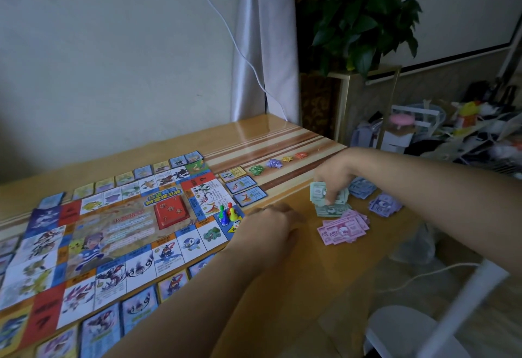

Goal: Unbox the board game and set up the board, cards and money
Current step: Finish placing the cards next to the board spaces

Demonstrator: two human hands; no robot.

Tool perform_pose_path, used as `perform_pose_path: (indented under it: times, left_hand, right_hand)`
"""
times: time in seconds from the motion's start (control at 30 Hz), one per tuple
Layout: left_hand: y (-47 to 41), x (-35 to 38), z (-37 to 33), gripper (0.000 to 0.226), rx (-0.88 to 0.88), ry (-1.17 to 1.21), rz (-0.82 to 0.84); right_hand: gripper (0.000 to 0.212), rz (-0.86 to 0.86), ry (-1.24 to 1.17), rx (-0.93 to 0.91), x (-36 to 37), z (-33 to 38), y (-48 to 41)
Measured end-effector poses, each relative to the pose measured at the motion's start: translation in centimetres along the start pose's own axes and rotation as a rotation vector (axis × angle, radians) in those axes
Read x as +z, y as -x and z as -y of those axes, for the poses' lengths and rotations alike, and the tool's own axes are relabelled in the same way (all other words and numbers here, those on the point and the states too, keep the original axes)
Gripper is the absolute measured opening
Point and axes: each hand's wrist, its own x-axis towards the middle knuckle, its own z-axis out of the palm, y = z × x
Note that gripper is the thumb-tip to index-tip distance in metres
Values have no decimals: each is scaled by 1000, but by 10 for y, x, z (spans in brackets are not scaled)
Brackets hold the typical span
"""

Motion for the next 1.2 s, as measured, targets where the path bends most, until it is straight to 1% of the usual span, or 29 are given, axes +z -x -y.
perform_pose_path:
  times: [0.1, 0.3, 0.4, 0.57, 0.77, 0.83, 0.9, 1.0, 1.07, 1.13, 1.2]
  left_hand:
    - [-3, 2, -3, 39, -5, -3, 29]
    - [-5, 3, 0, 39, -10, 8, 41]
    - [-6, 3, 2, 39, -14, 6, 41]
    - [-3, 2, 4, 42, -17, 14, 44]
    - [-2, 1, 4, 39, -15, 7, 29]
    - [-3, 0, 4, 38, -10, 13, 10]
    - [-4, -2, 6, 37, -17, 35, -15]
    - [-6, -4, 10, 37, -70, 109, -74]
    - [-6, -6, 12, 38, -167, 229, -143]
    - [-7, -7, 14, 43, -267, 398, -223]
    - [-8, -5, 13, 49, -338, 506, -228]
  right_hand:
    - [48, 67, 77, 18, 10, 4, -3]
    - [56, 39, 115, 21, 14, 6, -8]
    - [58, 57, 132, 16, 11, 5, -11]
    - [55, 72, 155, -6, 9, 5, -10]
    - [48, 74, 95, -28, 12, 0, -13]
    - [44, 29, 76, -23, 14, -4, -14]
    - [41, -51, 24, -24, 13, -8, -15]
    - [31, -246, -178, -82, 6, -12, -14]
    - [23, -376, -284, -152, 1, -8, -10]
    - [25, -418, -247, -214, 3, 5, -6]
    - [32, -398, -123, -246, 15, 22, -8]
